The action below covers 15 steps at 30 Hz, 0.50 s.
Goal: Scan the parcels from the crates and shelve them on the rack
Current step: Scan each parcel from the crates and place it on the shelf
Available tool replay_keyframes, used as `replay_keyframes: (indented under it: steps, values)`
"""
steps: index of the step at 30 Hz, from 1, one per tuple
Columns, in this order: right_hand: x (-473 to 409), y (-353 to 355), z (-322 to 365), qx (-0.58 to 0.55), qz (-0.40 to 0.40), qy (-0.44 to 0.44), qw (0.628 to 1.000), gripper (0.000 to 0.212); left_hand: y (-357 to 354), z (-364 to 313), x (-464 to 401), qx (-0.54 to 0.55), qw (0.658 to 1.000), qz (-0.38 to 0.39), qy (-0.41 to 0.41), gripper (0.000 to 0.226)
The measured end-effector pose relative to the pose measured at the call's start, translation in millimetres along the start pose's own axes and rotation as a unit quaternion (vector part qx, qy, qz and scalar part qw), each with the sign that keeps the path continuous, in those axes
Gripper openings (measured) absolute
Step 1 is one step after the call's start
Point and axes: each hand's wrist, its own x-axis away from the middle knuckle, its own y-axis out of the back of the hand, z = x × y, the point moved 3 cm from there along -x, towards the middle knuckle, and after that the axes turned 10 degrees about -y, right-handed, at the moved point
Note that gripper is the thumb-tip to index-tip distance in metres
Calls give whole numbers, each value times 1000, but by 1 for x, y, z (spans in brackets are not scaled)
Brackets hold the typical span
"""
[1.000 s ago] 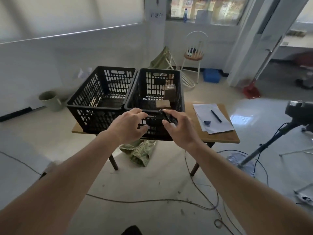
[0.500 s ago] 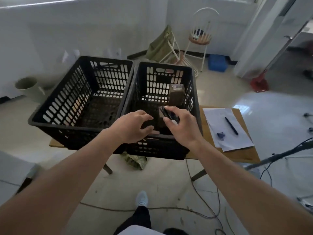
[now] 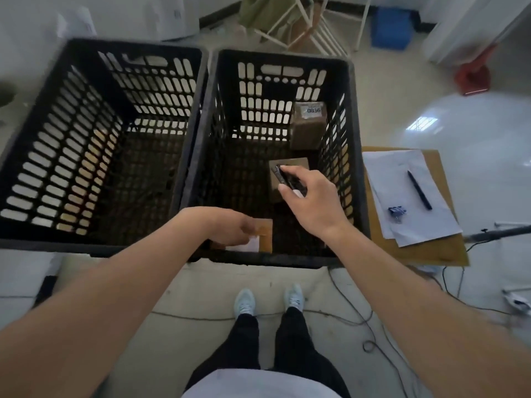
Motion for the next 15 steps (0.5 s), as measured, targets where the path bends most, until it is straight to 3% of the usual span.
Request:
replay_keyframes:
  steps: [7, 15]
  values:
    - [-24, 3, -14, -12, 21, -17, 1000, 46, 19, 14, -37, -54, 998, 1, 20, 84]
    - [-33, 2, -21, -12, 43, -17, 999, 46, 18, 31, -63, 24, 998, -35, 36, 71]
